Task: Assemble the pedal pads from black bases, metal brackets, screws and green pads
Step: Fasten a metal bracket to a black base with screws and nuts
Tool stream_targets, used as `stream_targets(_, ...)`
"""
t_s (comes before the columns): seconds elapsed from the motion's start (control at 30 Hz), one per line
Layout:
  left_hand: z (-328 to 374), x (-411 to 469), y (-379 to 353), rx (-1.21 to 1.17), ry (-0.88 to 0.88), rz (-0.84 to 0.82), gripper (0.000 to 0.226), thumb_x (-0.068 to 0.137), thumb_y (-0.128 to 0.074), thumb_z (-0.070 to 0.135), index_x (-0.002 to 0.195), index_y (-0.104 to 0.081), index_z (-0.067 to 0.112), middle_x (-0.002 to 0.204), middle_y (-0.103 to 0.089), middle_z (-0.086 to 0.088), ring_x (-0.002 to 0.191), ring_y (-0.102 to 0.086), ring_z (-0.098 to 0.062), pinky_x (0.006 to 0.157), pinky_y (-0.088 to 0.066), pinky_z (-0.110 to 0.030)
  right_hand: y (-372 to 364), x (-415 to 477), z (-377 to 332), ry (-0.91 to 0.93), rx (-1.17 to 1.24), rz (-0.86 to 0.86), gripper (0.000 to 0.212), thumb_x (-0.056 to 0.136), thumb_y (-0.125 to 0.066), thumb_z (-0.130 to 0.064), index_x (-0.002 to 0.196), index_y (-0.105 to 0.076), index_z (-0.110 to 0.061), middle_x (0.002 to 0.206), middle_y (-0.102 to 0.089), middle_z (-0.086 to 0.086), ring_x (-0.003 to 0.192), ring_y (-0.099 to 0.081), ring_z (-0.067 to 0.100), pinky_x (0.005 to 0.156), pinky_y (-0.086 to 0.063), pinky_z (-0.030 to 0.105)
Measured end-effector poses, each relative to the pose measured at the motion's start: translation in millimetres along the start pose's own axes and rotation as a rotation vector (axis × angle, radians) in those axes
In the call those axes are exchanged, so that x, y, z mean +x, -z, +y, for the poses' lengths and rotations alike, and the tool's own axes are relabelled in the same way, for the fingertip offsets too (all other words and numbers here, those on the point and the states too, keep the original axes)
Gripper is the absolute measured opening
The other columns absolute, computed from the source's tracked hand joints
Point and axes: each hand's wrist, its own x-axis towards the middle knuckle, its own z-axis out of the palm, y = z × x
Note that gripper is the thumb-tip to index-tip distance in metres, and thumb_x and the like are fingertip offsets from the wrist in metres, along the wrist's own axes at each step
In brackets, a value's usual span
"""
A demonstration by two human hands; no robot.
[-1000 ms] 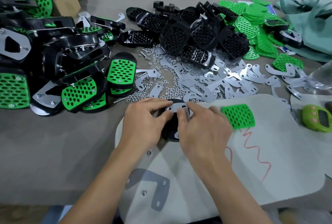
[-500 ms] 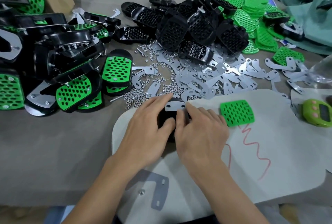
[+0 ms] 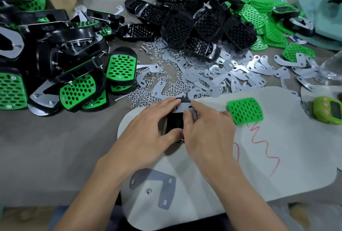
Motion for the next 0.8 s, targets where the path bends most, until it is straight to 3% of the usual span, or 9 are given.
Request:
stream_targets(0.1, 0.0, 0.5, 2.8, 0.031, -0.005, -0.037, 0.085, 0.077, -0.06, 0.067, 0.155, -0.035, 0.043, 0.159, -0.025, 0.033, 0.139, -0.013, 0.024, 0.106, -0.005, 0.004, 3.9, 6.8, 3.5, -0.08, 0.149, -0.093, 0.02, 0.092, -0.066, -0.028, 0.104, -0.078, -0.018, 0.085, -0.076, 0.01, 0.083, -0.066, 0.036, 0.083, -0.046, 0.038)
stream_targets(0.2, -1.5, 0.5, 4.8, 0.034, -0.003, -0.059, 0.083, 0.083, -0.073, 0.055, 0.155, -0.034, 0.043, 0.16, -0.025, 0.033, 0.144, -0.016, 0.018, 0.107, -0.008, 0.002, 12.7, 17.6, 12.1, -0.112, 0.2, -0.235, 0.023, 0.091, -0.066, -0.032, 0.108, -0.077, -0.023, 0.081, -0.074, 0.006, 0.085, -0.066, 0.031, 0.079, -0.047, 0.034)
stream_targets(0.3, -1.4, -0.3, 4.5, 0.048, -0.015, -0.075, 0.082, 0.085, -0.073, 0.052, 0.156, -0.032, 0.044, 0.16, -0.023, 0.034, 0.145, -0.015, 0.015, 0.105, -0.005, 0.005, 20.5, 20.5, 15.6, -0.106, 0.179, -0.308, 0.027, 0.088, -0.068, -0.031, 0.113, -0.076, -0.025, 0.083, -0.075, 0.003, 0.084, -0.069, 0.028, 0.082, -0.053, 0.033)
stream_targets(0.4, -2.6, -0.5, 3.9, 0.063, -0.025, -0.106, 0.085, 0.086, -0.07, 0.051, 0.158, -0.026, 0.043, 0.162, -0.018, 0.032, 0.147, -0.009, 0.013, 0.105, -0.001, 0.005, 20.2, 16.3, 13.8, -0.159, 0.197, -0.296, 0.031, 0.084, -0.072, -0.033, 0.114, -0.076, -0.026, 0.081, -0.075, 0.001, 0.086, -0.069, 0.025, 0.084, -0.052, 0.03)
stream_targets(0.57, -7.2, 0.4, -0.3, 0.096, -0.078, -0.168, 0.107, 0.078, -0.078, 0.057, 0.162, -0.016, 0.037, 0.162, -0.009, 0.03, 0.143, 0.005, 0.023, 0.115, 0.005, -0.005, 17.7, 10.1, 10.1, -0.204, 0.27, -0.264, 0.029, 0.086, -0.073, -0.03, 0.114, -0.076, -0.026, 0.06, -0.059, -0.009, 0.077, -0.067, 0.024, 0.085, -0.05, 0.031)
stream_targets(0.7, -8.6, 2.6, -9.2, 0.097, -0.056, -0.126, 0.105, 0.077, -0.083, 0.052, 0.161, -0.022, 0.035, 0.162, -0.015, 0.029, 0.14, 0.003, 0.027, 0.118, 0.006, -0.009, 17.9, 10.2, 11.6, -0.132, 0.179, -0.258, 0.032, 0.092, -0.065, -0.036, 0.121, -0.073, -0.025, 0.088, -0.076, 0.001, 0.092, -0.068, 0.03, 0.089, -0.05, 0.036)
stream_targets(0.8, -8.0, 3.2, -11.5, 0.082, -0.035, -0.098, 0.107, 0.071, -0.086, 0.051, 0.159, -0.026, 0.036, 0.152, -0.017, 0.037, 0.132, 0.001, 0.034, 0.114, 0.006, -0.005, 15.6, 8.5, 13.1, -0.103, 0.135, -0.244, 0.032, 0.095, -0.062, -0.037, 0.122, -0.072, -0.024, 0.096, -0.077, 0.004, 0.096, -0.067, 0.034, 0.087, -0.051, 0.039)
